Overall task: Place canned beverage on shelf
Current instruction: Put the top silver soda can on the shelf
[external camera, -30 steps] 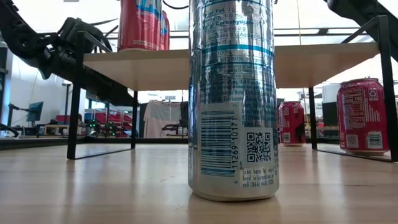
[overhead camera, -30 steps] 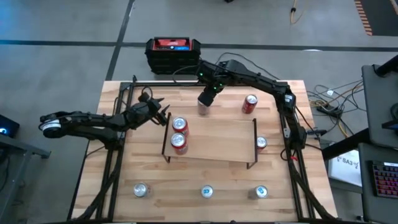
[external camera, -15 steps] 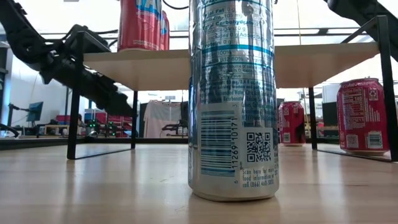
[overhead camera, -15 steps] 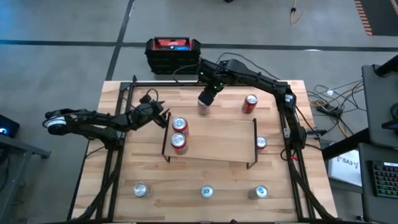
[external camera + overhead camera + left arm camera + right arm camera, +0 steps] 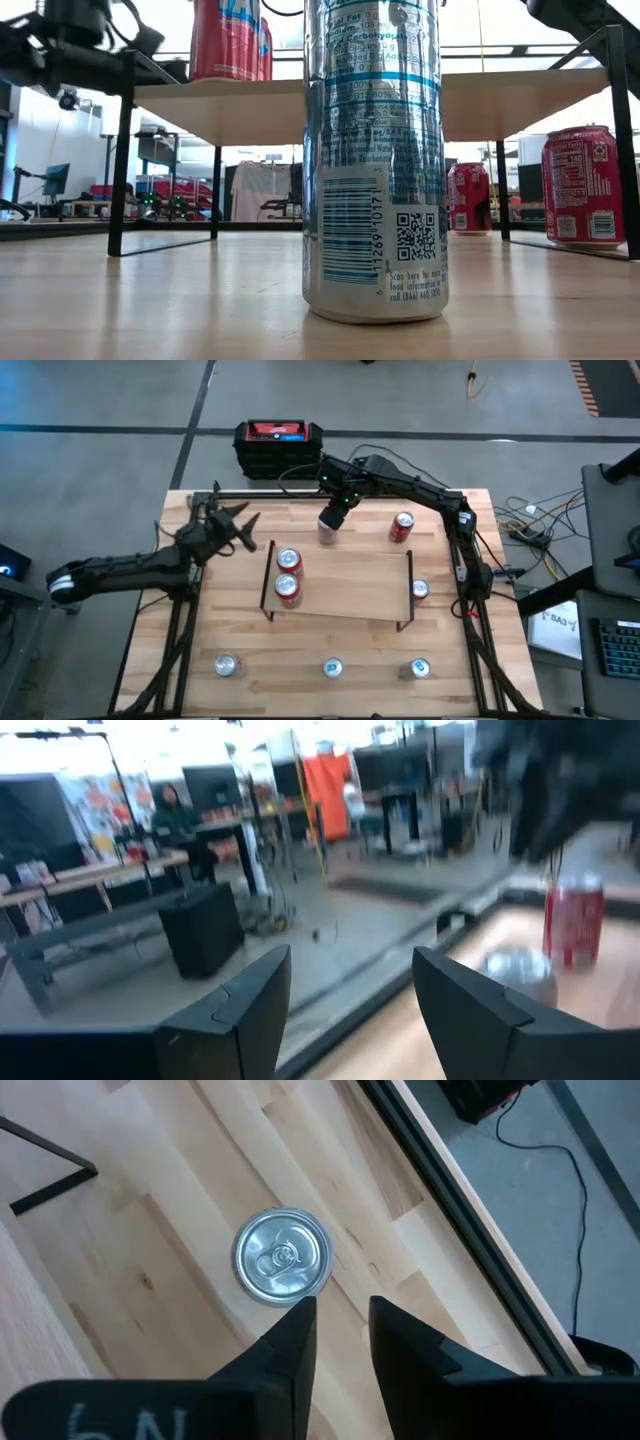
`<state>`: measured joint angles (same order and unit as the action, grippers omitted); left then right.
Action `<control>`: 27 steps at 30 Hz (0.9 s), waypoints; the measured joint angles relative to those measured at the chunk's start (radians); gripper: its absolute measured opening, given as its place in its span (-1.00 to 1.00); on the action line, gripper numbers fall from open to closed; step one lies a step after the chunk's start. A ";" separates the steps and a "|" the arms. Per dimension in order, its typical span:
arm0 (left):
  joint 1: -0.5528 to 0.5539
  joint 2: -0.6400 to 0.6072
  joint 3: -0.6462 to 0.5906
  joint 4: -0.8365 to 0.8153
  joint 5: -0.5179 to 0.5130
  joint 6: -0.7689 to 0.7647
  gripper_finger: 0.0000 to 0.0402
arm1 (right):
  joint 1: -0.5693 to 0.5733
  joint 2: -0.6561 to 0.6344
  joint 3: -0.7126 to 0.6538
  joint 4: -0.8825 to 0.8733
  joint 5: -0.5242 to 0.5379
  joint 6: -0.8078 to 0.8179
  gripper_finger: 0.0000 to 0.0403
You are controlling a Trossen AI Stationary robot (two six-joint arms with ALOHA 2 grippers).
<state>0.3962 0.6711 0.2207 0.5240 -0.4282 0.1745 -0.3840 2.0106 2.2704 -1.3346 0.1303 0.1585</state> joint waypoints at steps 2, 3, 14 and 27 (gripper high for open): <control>0.000 -0.058 -0.001 -0.001 0.000 0.000 -0.03 | 0.000 0.000 0.000 0.000 0.000 0.000 -0.57; 0.000 -0.085 -0.002 0.001 0.000 0.000 -0.03 | 0.000 0.000 0.000 0.000 0.000 0.000 -0.57; 0.000 -0.363 -0.174 0.035 0.000 0.000 -0.03 | 0.000 0.000 0.000 0.000 0.000 0.019 -0.63; 0.000 -0.425 -0.199 -0.054 0.000 -0.003 -0.03 | 0.000 0.000 0.000 0.049 0.000 0.026 -0.57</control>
<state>0.3962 0.2461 0.0219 0.4702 -0.4282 0.1711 -0.3840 2.0102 2.2704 -1.2856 0.1303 0.1844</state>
